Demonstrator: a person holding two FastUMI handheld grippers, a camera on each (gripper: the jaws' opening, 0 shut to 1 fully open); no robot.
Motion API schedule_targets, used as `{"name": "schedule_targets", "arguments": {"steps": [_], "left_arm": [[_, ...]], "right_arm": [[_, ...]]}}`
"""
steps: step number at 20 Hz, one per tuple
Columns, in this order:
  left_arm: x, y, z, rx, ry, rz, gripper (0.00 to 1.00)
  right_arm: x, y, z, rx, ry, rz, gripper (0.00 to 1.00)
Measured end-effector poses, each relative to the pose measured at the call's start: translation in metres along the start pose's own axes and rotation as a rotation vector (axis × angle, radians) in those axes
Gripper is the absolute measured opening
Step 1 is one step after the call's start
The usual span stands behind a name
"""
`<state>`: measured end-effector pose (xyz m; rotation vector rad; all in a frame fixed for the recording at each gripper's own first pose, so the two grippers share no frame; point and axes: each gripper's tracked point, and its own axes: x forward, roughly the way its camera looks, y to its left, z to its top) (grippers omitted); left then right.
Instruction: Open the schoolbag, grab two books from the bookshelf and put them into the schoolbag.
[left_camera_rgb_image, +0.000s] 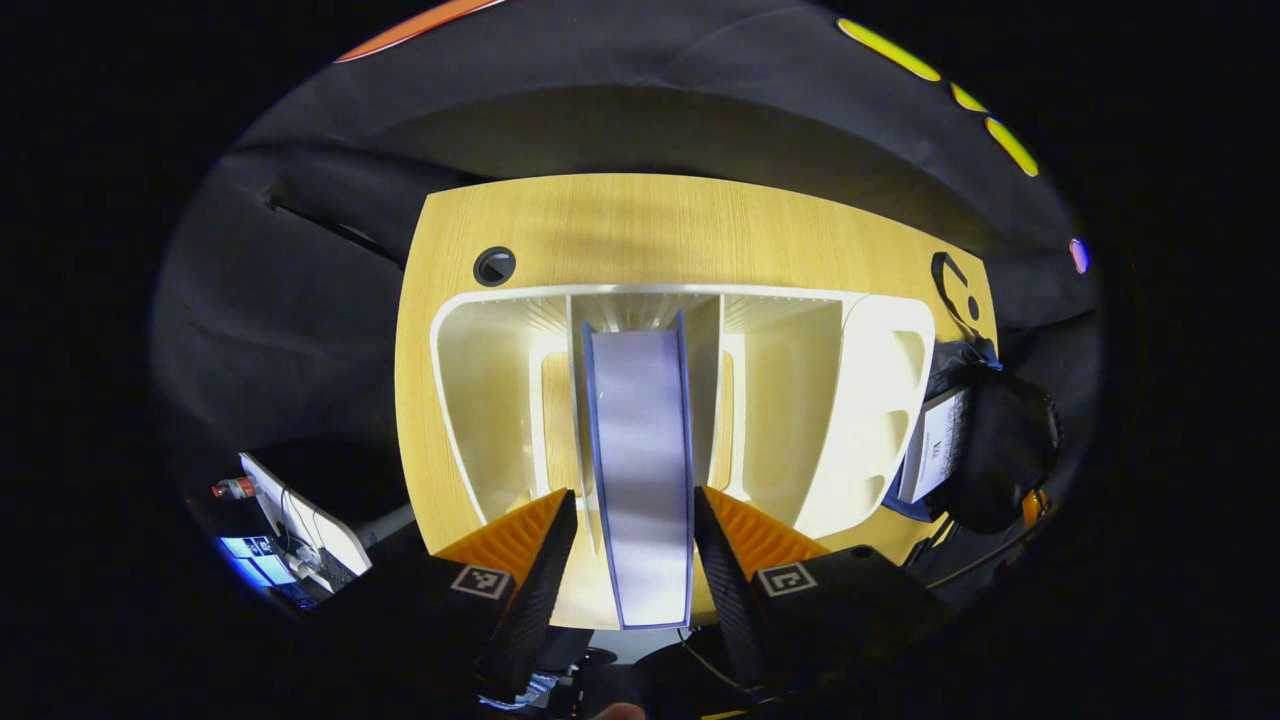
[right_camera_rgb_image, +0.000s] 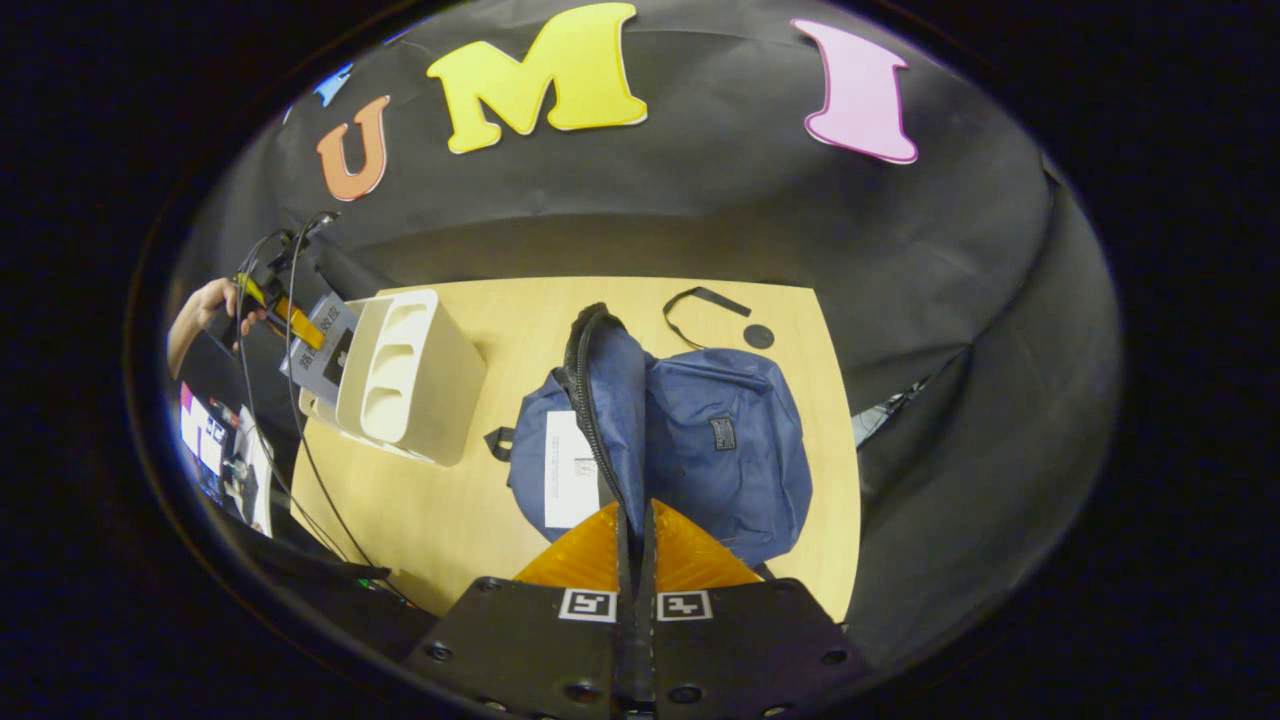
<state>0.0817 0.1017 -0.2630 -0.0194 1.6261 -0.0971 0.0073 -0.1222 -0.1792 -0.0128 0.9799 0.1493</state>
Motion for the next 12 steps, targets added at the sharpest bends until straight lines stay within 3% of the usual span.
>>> {"name": "schedule_targets", "arguments": {"steps": [1,3,7,8,9,12], "left_arm": [[0.001,0.001,-0.001,0.002,0.005,0.007,0.76],[0.001,-0.001,-0.002,-0.011,0.016,0.01,0.62],[0.0,-0.002,-0.008,-0.029,0.039,0.012,0.45],[-0.002,-0.002,-0.008,-0.031,0.035,0.008,0.48],[-0.005,-0.002,-0.011,-0.032,0.029,0.008,0.43],[-0.023,0.002,-0.019,-0.018,0.002,0.007,0.41]], "right_arm": [[0.001,0.0,0.0,0.0,0.001,0.0,0.0],[0.001,0.001,0.0,0.003,0.002,0.004,0.0],[0.001,0.002,0.0,0.001,0.001,0.01,0.0],[0.001,0.002,0.001,0.001,0.0,0.012,0.0],[0.002,0.002,0.001,0.001,0.0,0.013,0.0],[0.001,0.0,0.002,0.002,-0.005,0.013,0.0]]}}
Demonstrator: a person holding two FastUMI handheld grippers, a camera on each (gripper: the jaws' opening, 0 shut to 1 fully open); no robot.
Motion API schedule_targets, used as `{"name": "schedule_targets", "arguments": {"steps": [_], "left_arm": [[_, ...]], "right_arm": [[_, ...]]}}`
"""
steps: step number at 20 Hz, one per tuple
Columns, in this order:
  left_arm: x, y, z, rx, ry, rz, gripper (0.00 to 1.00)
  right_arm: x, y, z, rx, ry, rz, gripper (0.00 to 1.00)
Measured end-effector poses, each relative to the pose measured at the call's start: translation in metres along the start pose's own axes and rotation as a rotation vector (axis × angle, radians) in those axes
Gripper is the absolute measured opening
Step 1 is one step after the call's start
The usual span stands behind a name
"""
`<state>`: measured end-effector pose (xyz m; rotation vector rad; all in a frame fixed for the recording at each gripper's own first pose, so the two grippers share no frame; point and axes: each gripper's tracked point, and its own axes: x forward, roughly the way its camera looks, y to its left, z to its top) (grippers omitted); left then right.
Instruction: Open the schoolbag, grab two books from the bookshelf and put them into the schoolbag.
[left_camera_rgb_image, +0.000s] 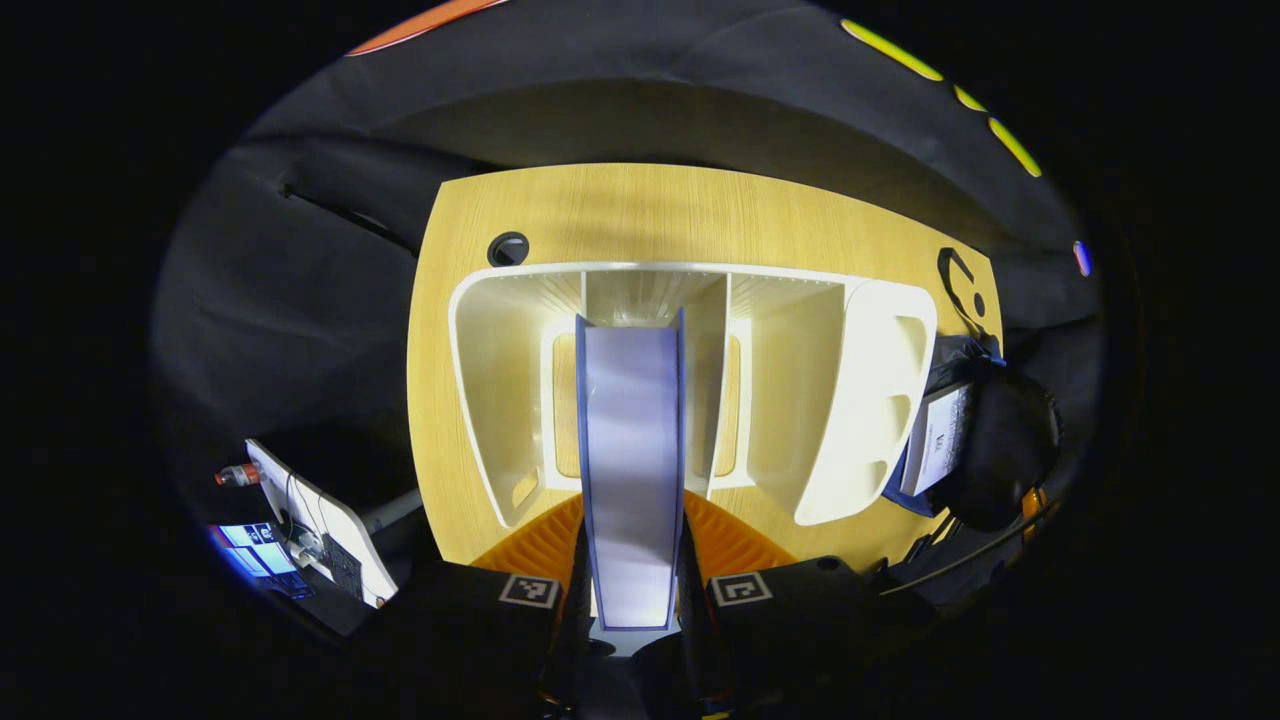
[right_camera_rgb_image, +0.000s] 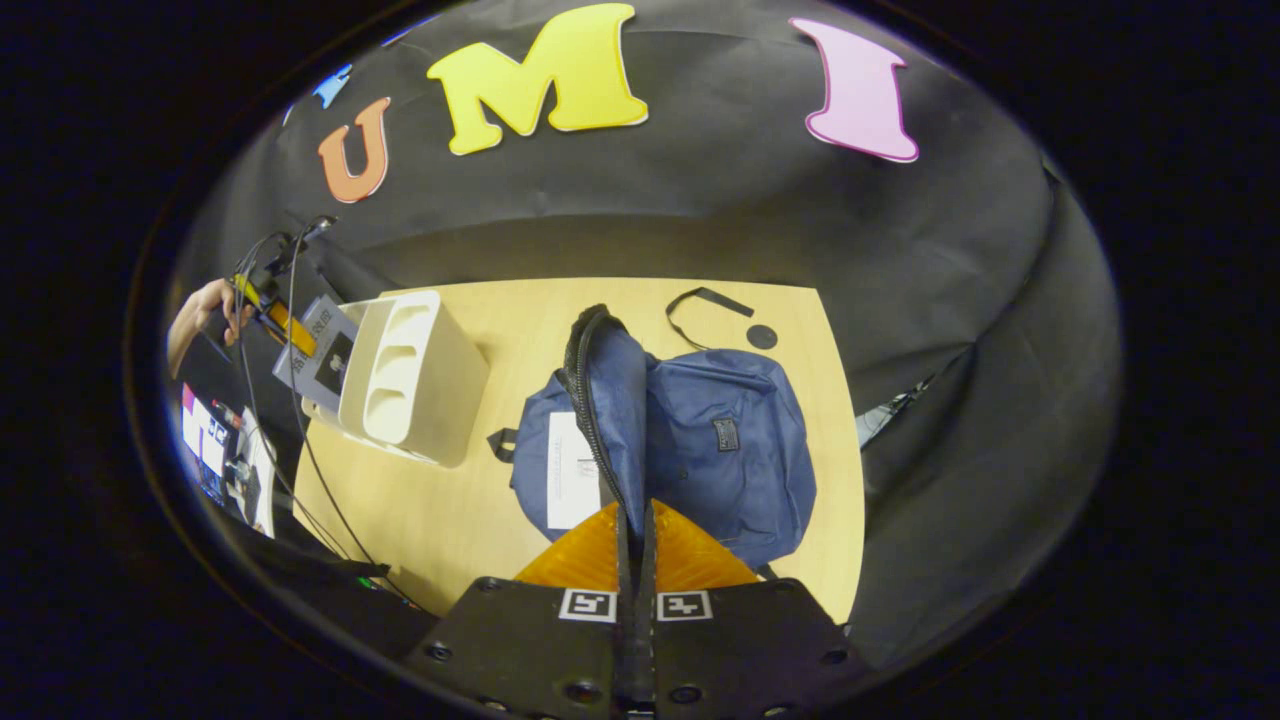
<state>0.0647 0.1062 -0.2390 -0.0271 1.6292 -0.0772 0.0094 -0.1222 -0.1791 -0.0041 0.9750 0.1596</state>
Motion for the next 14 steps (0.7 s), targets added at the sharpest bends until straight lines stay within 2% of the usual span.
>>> {"name": "schedule_targets", "arguments": {"steps": [4,5,8,9,10,11,13,14], "left_arm": [[-0.037,0.007,-0.023,0.04,-0.062,-0.016,0.44],[-0.047,0.008,-0.032,0.04,-0.076,-0.027,0.41],[-0.083,0.015,-0.056,0.043,-0.122,-0.055,0.39],[-0.098,0.015,-0.065,0.035,-0.14,-0.069,0.41],[-0.109,0.014,-0.071,0.026,-0.157,-0.084,0.38],[-0.122,0.012,-0.075,0.016,-0.178,-0.102,0.41],[-0.143,0.001,-0.086,0.002,-0.226,-0.152,0.41],[-0.153,-0.008,-0.09,0.004,-0.249,-0.183,0.38]], "right_arm": [[0.001,0.003,0.0,-0.005,-0.001,0.012,0.0],[0.002,0.005,0.0,-0.008,-0.003,0.016,0.0],[0.002,0.011,0.0,-0.02,-0.008,0.029,0.0],[0.002,0.013,0.0,-0.025,-0.007,0.032,0.0],[0.001,0.013,0.001,-0.029,-0.008,0.033,0.0],[0.001,0.014,0.0,-0.033,-0.009,0.035,0.0],[-0.001,0.017,0.0,-0.042,-0.013,0.038,0.0],[-0.002,0.017,0.001,-0.045,-0.014,0.039,0.0]]}}
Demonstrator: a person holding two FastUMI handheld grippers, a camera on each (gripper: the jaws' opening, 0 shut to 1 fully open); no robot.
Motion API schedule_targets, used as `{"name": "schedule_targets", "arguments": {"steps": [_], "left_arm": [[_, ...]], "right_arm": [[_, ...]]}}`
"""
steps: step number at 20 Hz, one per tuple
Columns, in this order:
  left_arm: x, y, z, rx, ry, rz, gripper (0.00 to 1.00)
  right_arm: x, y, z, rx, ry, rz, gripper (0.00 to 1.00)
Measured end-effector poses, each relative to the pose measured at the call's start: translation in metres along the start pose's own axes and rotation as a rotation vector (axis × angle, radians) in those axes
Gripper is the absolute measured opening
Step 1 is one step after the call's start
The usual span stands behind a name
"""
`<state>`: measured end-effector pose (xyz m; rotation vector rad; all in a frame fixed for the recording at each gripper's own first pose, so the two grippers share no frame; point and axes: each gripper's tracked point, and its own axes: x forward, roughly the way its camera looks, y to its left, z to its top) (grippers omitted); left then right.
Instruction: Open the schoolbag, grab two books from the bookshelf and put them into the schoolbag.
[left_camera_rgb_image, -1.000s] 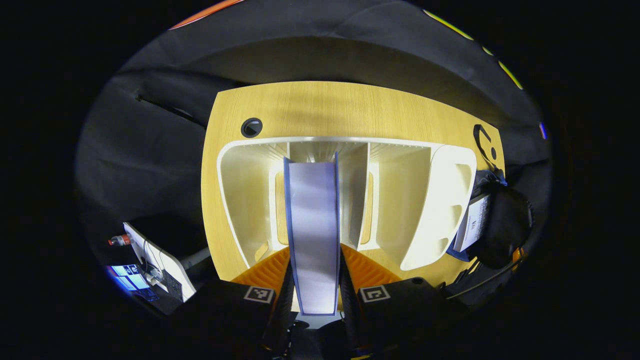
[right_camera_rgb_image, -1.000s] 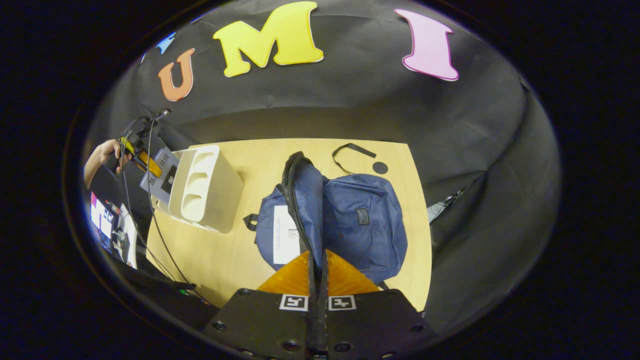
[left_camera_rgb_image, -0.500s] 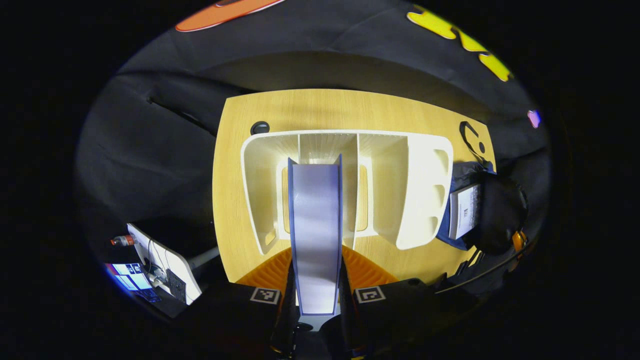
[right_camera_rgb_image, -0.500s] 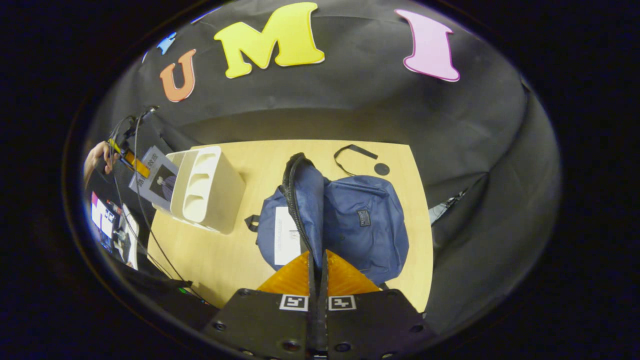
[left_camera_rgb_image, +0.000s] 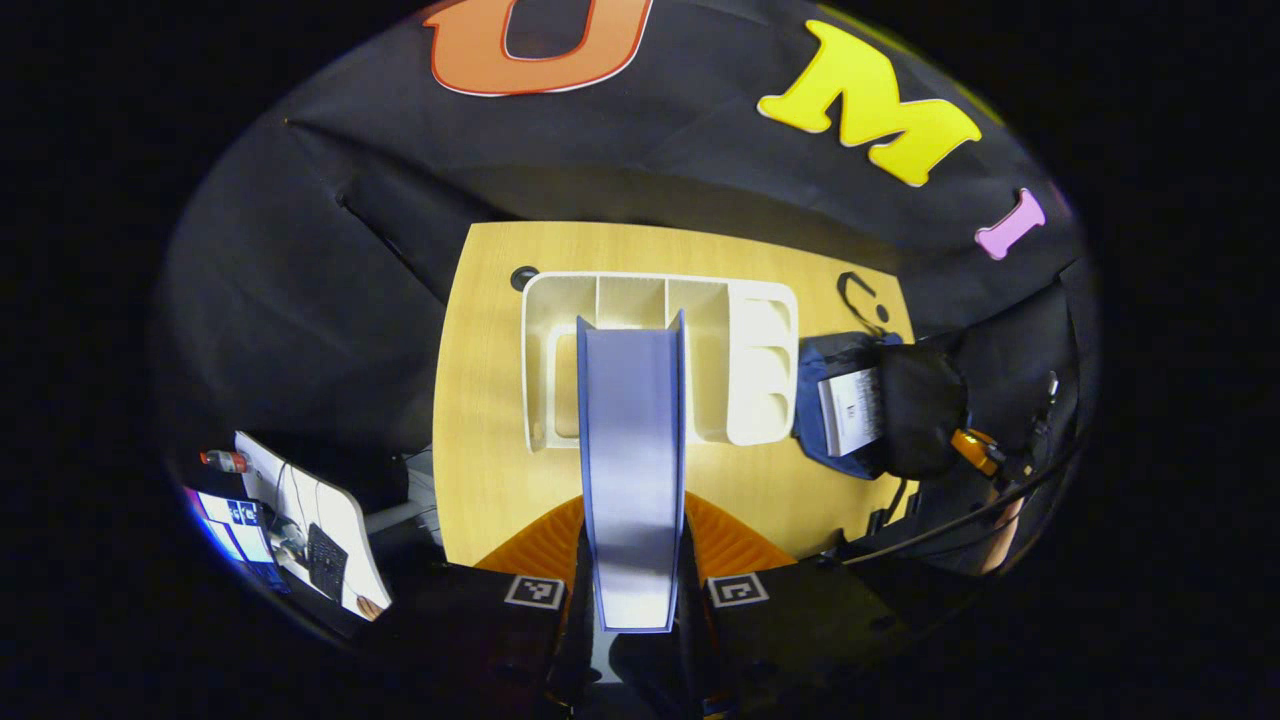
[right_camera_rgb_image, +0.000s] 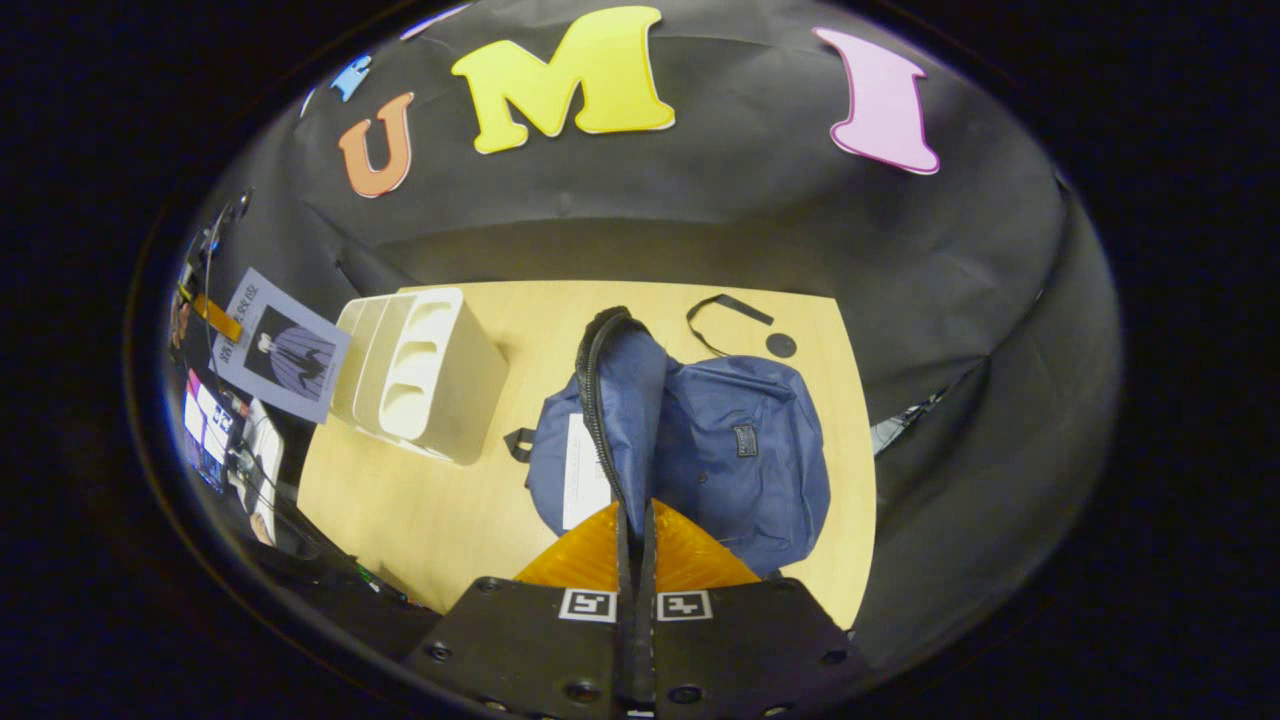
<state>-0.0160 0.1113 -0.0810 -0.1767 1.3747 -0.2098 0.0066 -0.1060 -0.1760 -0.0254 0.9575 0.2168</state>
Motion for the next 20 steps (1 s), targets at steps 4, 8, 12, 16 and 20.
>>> {"name": "schedule_targets", "arguments": {"steps": [4,8,12,16,20], "left_arm": [[-0.024,-0.045,-0.004,0.062,-0.096,-0.097,0.38],[-0.014,-0.107,-0.006,0.055,-0.136,-0.26,0.38],[0.01,-0.174,-0.009,0.037,-0.13,-0.438,0.38],[0.059,-0.237,-0.029,0.008,-0.076,-0.561,0.38],[0.116,-0.293,-0.04,-0.076,-0.006,-0.662,0.38]], "right_arm": [[-0.002,-0.001,-0.002,0.002,-0.002,0.002,0.03],[-0.004,-0.004,-0.004,0.007,-0.006,0.001,0.0],[-0.007,-0.007,-0.002,0.021,-0.012,0.003,0.0],[-0.008,-0.009,0.0,0.028,-0.013,0.001,0.0],[-0.016,-0.015,-0.002,0.044,-0.012,-0.006,0.0]]}}
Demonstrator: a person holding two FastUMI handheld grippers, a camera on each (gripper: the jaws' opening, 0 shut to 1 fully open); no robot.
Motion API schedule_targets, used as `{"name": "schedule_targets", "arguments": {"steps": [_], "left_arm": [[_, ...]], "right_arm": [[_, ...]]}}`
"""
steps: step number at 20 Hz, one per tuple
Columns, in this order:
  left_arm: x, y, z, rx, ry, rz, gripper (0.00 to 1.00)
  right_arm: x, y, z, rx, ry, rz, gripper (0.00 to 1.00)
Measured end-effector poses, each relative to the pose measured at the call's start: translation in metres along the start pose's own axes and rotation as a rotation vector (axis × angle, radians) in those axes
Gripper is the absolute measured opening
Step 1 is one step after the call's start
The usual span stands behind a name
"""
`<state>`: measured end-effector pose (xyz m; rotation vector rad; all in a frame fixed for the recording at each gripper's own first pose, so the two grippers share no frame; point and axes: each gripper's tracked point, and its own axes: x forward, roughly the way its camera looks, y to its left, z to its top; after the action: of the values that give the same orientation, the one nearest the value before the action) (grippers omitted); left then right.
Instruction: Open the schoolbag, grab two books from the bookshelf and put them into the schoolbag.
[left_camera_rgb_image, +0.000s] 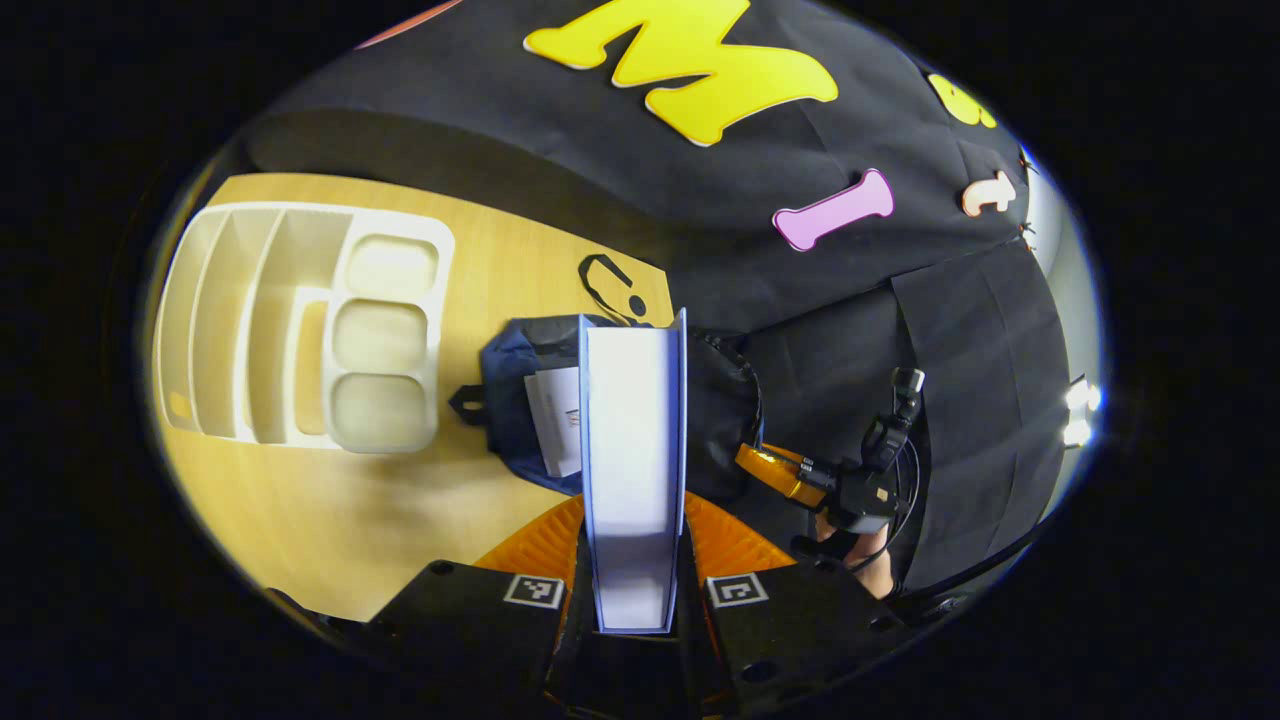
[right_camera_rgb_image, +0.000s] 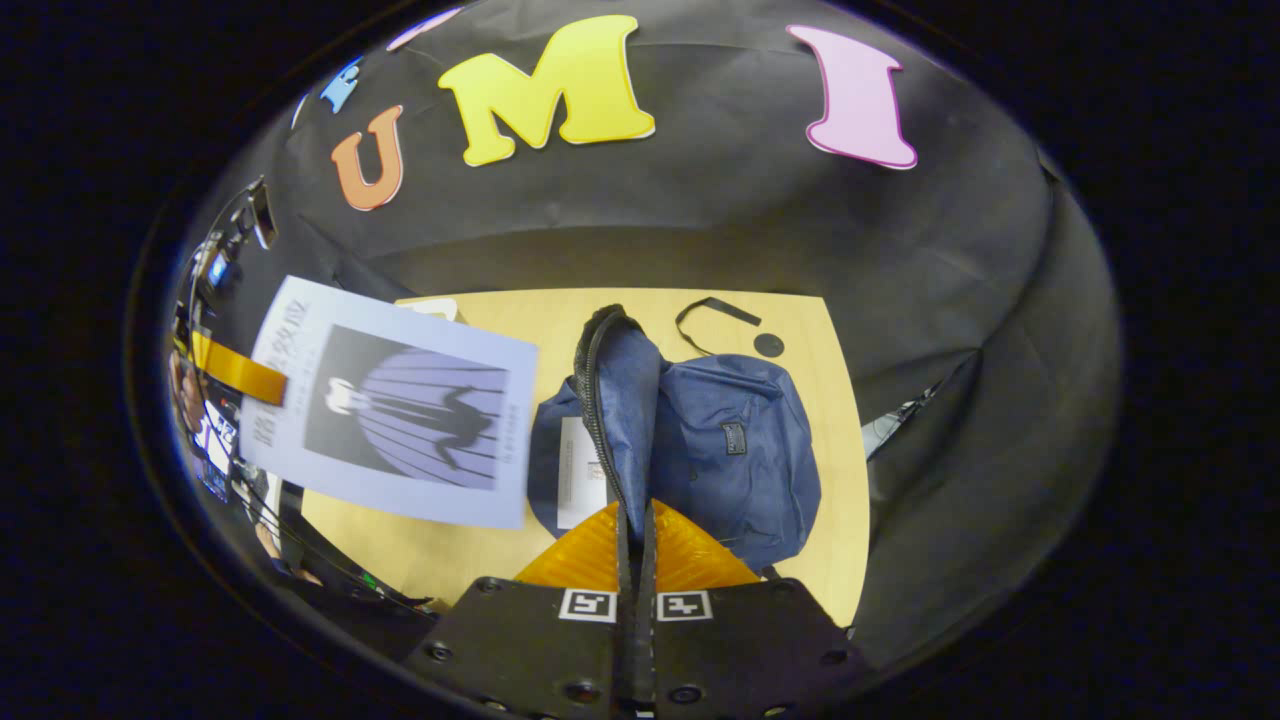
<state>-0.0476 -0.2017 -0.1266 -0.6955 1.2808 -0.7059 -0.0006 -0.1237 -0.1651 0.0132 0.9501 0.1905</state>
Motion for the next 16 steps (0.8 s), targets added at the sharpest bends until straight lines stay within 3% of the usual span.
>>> {"name": "schedule_targets", "arguments": {"steps": [1,6,7,10,16], "left_arm": [[0.016,0.006,0.001,-0.018,-0.004,0.003,0.42],[0.075,0.029,-0.013,-0.079,-0.01,0.043,0.38],[0.082,0.031,-0.018,-0.09,-0.007,0.043,0.43],[0.101,0.031,-0.018,-0.102,-0.014,0.024,0.38],[0.138,0.031,-0.014,-0.123,-0.006,-0.023,0.38]], "right_arm": [[0.001,-0.003,0.0,0.004,-0.002,-0.003,0.0],[-0.006,-0.011,0.001,0.014,-0.01,-0.012,0.0],[-0.009,-0.011,0.002,0.015,-0.01,-0.011,0.0],[-0.015,-0.014,0.007,0.007,-0.017,-0.017,0.0],[-0.027,-0.012,0.013,-0.026,-0.04,-0.024,0.0]]}}
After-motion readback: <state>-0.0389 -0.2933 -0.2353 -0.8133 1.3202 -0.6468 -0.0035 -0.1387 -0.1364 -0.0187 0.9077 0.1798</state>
